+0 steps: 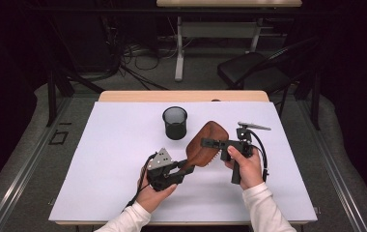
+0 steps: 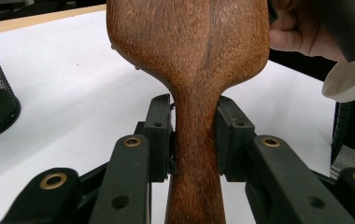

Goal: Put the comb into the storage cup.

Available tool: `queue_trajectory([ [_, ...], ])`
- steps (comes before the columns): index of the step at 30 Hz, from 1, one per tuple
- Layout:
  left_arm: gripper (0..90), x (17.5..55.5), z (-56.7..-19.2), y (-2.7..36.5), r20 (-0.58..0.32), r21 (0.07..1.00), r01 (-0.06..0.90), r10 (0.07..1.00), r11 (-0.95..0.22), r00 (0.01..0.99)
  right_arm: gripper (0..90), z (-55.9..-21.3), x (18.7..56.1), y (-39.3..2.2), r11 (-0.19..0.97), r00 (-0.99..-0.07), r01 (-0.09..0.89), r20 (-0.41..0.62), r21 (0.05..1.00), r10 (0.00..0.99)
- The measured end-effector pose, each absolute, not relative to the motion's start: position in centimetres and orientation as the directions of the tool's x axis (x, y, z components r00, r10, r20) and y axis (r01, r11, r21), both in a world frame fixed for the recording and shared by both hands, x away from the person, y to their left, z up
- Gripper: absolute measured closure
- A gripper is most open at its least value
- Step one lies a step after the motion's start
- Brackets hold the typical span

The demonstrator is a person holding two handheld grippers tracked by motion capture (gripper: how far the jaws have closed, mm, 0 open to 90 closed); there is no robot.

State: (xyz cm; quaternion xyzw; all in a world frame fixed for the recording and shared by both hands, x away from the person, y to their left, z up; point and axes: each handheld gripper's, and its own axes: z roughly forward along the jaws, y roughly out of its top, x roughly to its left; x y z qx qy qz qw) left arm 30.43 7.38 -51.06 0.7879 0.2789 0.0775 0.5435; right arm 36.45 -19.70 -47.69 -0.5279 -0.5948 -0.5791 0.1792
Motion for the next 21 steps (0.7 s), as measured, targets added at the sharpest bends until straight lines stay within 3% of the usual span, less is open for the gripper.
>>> queue_trajectory([
  [21,55.0,30.91,-50.87,7.83,-0.249,0.904,0.382,0.492,-0.191,0.834,48.9,-47.79,36.55,-20.28,-0.246,-0.373,0.831,0.827,0.499,0.420],
])
